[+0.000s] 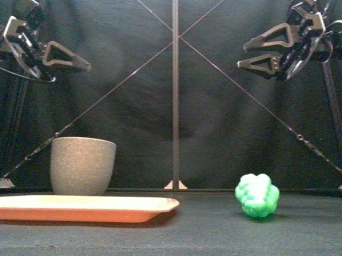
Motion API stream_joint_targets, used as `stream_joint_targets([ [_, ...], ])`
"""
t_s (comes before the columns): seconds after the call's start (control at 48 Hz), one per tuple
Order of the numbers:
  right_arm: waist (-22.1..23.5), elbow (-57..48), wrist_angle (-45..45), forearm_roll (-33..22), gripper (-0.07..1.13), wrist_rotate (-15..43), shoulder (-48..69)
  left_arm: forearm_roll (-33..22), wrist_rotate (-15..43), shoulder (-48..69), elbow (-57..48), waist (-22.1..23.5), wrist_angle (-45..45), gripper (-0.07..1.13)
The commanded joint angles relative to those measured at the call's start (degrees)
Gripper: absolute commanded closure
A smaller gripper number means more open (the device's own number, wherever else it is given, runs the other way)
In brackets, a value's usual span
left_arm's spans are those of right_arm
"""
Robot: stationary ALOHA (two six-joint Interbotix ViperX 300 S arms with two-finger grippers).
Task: Pick the green pepper then place it in the grey bowl
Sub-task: Drop green pepper in the grey bowl and return to neutral
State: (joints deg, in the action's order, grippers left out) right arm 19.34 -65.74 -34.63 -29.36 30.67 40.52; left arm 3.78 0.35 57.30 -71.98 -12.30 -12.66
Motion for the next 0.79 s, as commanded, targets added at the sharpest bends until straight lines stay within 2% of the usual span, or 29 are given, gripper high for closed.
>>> stream_joint_targets([
  [0.021, -0.18, 0.62, -0.44, -0.09, 0.14, -0.09, -0.18, -0.09, 0.00, -0.18, 0.97, -0.53, -0.70, 0.98],
  [0.792, -0.62, 0.53, -0.44, -0.18, 0.14, 0.18, 0.18, -0.53, -0.09, -0.18, 0.26, -0.70, -1.05, 0.98],
])
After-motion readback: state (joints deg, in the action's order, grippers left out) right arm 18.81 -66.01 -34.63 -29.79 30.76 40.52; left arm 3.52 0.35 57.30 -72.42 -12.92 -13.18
